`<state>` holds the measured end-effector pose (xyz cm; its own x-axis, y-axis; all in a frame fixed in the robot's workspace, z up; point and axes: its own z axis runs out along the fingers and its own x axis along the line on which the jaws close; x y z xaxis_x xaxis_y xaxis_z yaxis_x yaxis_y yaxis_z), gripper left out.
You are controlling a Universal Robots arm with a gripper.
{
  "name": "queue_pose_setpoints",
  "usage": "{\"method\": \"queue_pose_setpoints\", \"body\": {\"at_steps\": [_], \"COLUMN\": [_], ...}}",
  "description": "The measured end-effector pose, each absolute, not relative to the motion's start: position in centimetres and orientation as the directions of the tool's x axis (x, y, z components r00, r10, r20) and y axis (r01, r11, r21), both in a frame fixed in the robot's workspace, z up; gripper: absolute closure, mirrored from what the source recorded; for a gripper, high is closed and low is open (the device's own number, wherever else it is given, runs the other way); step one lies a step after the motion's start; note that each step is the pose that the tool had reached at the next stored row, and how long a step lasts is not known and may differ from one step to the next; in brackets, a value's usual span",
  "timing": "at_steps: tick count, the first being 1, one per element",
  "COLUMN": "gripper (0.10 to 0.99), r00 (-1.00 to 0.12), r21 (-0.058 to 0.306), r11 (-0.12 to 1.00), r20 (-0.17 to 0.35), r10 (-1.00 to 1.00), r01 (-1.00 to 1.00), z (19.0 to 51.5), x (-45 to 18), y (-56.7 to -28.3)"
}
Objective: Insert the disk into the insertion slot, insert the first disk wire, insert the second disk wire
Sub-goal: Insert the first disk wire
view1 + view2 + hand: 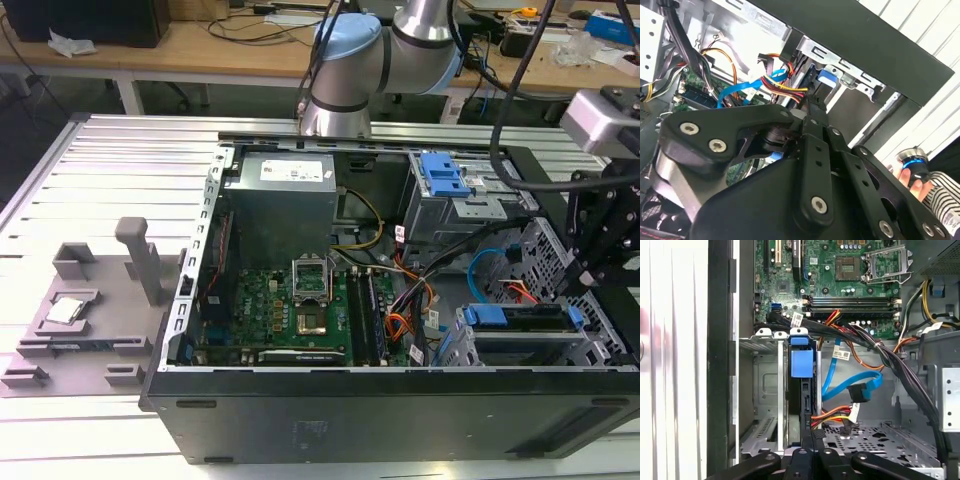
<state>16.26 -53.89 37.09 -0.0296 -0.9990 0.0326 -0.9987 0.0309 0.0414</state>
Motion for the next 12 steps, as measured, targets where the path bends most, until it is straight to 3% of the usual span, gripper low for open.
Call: {"method": "queue_pose_setpoints", "body": {"at_steps": [12], "gripper": [0.98], "r00": [-0.029], "r21": [0.041], "r11": [0.031], "r20": [0.031], "r10": [-0.999], "r01": [-0.999], "z": [37.78], "x": [15.47], "y": [-53.88]}}
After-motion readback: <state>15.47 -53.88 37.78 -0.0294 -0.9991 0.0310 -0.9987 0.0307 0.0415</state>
